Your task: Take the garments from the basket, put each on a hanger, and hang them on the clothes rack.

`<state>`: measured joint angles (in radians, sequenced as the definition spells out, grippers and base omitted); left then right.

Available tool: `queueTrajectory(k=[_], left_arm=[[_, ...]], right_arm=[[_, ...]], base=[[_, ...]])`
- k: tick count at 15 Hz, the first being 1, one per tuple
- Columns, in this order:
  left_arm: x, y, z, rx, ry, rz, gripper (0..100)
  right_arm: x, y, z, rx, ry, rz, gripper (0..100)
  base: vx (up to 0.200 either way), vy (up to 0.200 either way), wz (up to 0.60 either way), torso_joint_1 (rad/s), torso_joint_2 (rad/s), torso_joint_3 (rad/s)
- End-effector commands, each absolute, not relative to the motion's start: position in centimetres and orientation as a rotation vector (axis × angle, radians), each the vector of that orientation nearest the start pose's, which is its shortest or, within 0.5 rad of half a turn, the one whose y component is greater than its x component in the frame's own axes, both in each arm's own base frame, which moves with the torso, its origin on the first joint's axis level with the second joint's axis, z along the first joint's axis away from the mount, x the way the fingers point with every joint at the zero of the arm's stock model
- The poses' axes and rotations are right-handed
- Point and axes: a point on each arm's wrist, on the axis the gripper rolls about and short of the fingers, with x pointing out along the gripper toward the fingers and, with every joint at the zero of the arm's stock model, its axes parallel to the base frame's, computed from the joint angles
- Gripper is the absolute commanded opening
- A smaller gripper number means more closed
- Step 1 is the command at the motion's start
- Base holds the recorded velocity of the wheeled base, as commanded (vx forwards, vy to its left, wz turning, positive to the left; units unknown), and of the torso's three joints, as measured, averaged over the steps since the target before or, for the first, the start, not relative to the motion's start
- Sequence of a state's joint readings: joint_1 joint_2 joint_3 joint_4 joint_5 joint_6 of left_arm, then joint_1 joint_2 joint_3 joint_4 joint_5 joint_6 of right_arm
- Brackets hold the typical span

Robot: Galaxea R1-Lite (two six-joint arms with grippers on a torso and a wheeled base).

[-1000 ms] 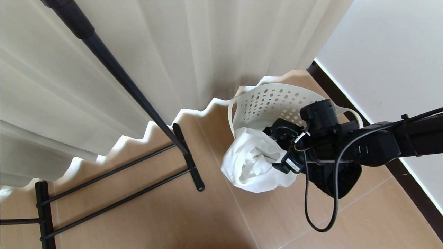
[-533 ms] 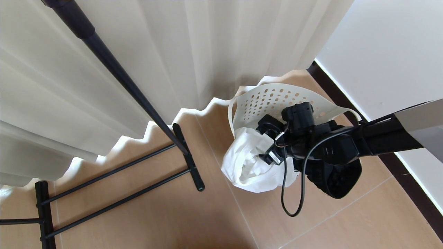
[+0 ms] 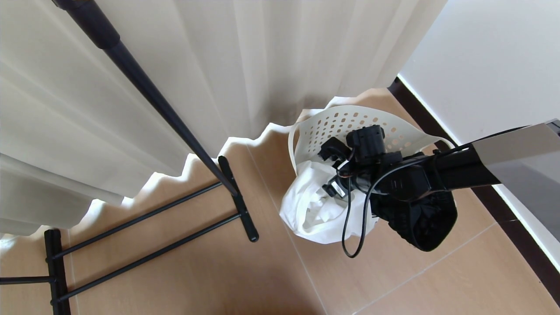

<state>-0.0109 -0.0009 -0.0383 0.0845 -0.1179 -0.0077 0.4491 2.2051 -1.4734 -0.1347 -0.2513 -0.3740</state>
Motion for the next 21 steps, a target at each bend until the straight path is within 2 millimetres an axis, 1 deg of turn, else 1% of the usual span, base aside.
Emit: queueTrajectory(k=[1,3,5,8,9,12,14,15,16,18,19,20,21], left_arm=[[-2.6,-0.2,7.7,-0.010,0.048,-0.129,100],[-2.6,-0.2,7.7,-0.010,0.046,-0.129,100],[-2.6,-0.2,7.7,-0.010,0.046,-0.129,100],[-2.6,-0.2,7.7,-0.010,0.046,-0.129,100],[-2.6,-0.2,7.7,-0.010,0.046,-0.129,100],[-2.6,-0.2,7.7,-0.010,0.046,-0.129,100],[-2.6,-0.2,7.7,-0.010,0.046,-0.129,100],[-2.6,-0.2,7.7,-0.010,0.046,-0.129,100],[-2.6,-0.2,7.7,-0.010,0.046,-0.129,100],[-2.6,-0.2,7.7,-0.010,0.046,-0.129,100],[-2.6,-0.2,7.7,-0.010,0.046,-0.129,100],[-2.6,-0.2,7.7,-0.009,0.048,-0.129,100],[-2.6,-0.2,7.7,-0.009,0.046,-0.129,100]], right_arm=[[40.6,18.9,12.2,-0.560,0.516,0.294,100],[41.1,19.3,11.5,-0.548,0.496,0.289,100],[41.2,19.8,11.3,-0.543,0.470,0.294,100],[41.4,19.9,11.2,-0.533,0.464,0.289,100],[41.4,19.9,11.2,-0.534,0.466,0.288,0],[41.7,20.0,10.3,-0.536,0.476,0.274,0],[41.7,20.0,10.4,-0.511,0.456,0.267,0],[41.7,20.0,10.7,-0.480,0.445,0.258,0],[40.9,19.7,11.6,-0.443,0.442,0.247,0],[37.9,18.7,14.8,-0.387,0.417,0.245,0],[36.4,18.8,16.0,-0.364,0.399,0.258,0],[33.9,18.2,17.8,-0.325,0.367,0.265,0],[32.1,17.6,18.9,-0.306,0.338,0.272,0]], base=[[0.000,0.000,0.00,0.000,0.00,0.000],[0.000,0.000,0.00,0.000,0.00,0.000],[0.000,0.000,0.00,0.000,0.00,0.000],[0.000,0.000,0.00,0.000,0.00,0.000],[0.000,0.000,0.00,0.000,0.00,0.000],[0.000,0.000,0.00,0.000,0.00,0.000],[0.000,0.000,0.00,0.000,0.00,0.000],[0.000,0.000,0.00,0.000,0.00,0.000],[0.000,0.000,0.00,0.000,0.00,0.000],[0.000,0.000,0.00,0.000,0.00,0.000],[0.000,0.000,0.00,0.000,0.00,0.000],[0.000,0.000,0.00,0.000,0.00,0.000],[0.000,0.000,0.00,0.000,0.00,0.000]])
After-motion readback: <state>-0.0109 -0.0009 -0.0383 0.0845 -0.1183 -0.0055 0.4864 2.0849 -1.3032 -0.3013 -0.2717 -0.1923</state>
